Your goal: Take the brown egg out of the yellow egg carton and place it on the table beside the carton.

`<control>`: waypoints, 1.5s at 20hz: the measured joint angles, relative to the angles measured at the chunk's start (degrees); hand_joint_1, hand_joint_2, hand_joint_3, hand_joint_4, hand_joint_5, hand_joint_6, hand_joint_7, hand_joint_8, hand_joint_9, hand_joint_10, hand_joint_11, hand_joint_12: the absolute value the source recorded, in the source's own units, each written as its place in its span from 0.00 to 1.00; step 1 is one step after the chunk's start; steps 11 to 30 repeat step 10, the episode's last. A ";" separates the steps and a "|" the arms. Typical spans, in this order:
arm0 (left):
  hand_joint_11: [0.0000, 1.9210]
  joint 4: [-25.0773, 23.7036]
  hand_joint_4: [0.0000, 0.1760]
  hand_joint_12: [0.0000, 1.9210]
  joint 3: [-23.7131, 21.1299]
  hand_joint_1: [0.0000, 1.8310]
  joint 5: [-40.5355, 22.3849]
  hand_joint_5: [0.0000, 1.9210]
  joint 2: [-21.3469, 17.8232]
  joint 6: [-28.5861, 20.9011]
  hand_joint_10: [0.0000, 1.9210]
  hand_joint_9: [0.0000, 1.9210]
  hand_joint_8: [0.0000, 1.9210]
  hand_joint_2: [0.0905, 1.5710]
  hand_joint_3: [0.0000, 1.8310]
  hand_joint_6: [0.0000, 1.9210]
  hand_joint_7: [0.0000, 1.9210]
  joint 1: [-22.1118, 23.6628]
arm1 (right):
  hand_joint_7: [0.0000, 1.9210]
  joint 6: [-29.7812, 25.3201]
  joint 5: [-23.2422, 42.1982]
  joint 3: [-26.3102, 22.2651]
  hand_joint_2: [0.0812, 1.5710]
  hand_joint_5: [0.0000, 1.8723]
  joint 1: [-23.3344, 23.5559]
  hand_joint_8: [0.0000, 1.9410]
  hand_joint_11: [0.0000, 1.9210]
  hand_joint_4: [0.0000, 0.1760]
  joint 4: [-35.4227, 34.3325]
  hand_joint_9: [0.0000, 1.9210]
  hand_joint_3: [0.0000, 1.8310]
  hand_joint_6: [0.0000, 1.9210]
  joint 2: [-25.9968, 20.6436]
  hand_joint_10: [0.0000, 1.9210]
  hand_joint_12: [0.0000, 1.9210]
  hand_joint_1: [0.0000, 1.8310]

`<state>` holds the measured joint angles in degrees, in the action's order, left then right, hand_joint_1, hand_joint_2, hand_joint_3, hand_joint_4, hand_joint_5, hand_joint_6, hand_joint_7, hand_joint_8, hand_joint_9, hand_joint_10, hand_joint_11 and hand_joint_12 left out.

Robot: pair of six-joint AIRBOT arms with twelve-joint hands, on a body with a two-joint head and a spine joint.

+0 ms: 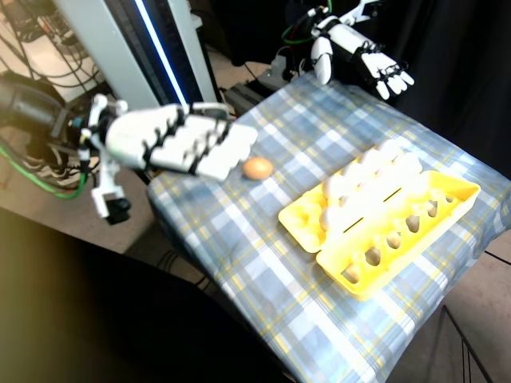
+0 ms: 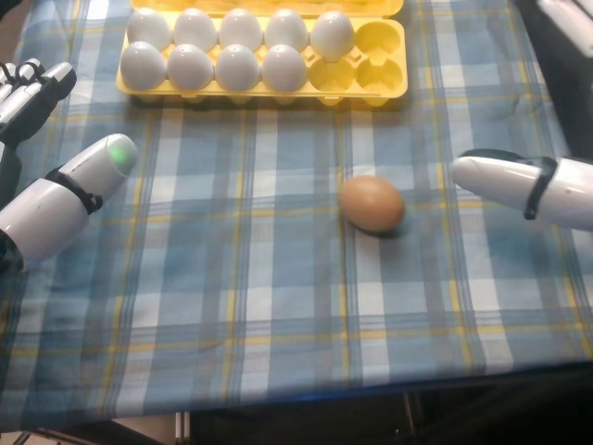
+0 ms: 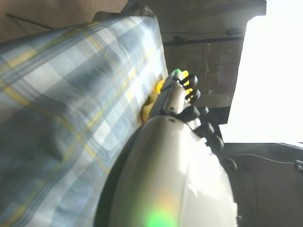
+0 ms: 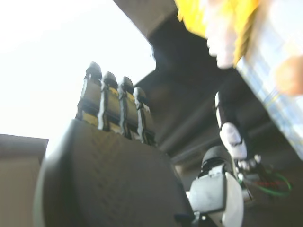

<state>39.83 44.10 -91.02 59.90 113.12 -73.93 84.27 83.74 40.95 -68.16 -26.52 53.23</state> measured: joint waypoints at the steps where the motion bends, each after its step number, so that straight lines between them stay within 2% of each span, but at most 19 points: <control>1: 0.00 -0.13 0.09 0.00 0.00 0.00 0.02 0.17 0.00 0.00 0.00 0.04 0.00 0.66 0.00 0.00 0.09 0.00 | 0.00 0.09 1.09 -0.55 0.49 0.00 -0.52 0.00 0.00 0.00 -0.61 0.00 0.00 0.00 0.00 0.00 0.00 0.00; 4: 0.00 0.09 0.10 0.00 -0.24 0.00 -0.33 0.17 0.00 -0.02 0.00 0.04 0.00 0.66 0.00 0.00 0.09 -0.17 | 0.00 0.00 5.60 -1.97 0.48 0.00 -2.12 0.00 0.00 0.00 -0.31 0.00 0.00 0.00 0.22 0.00 0.00 0.00; 5: 0.00 0.46 0.08 0.00 -0.35 0.00 -0.46 0.17 0.02 -0.02 0.00 0.04 0.00 0.65 0.00 0.00 0.09 -0.17 | 0.00 0.02 6.43 -2.12 0.48 0.00 -2.34 0.00 0.00 0.00 -0.98 0.00 0.00 0.00 0.46 0.00 0.00 0.00; 8: 0.00 0.39 0.08 0.00 -0.35 0.00 -1.16 0.17 0.02 -0.02 0.00 0.04 0.00 0.65 0.00 0.00 0.09 -0.28 | 0.00 0.02 7.65 -2.12 0.47 0.00 -2.89 0.00 0.00 0.00 -3.10 0.00 0.00 0.00 0.61 0.00 0.00 0.00; 30: 0.00 0.13 0.09 0.00 -0.35 0.00 -1.18 0.17 0.02 -0.02 0.00 0.04 0.00 0.65 0.00 0.00 0.09 -0.28 | 0.00 0.02 7.96 -2.12 0.48 0.00 -2.89 0.00 0.00 0.00 -3.21 0.00 0.00 0.00 0.61 0.00 0.00 0.00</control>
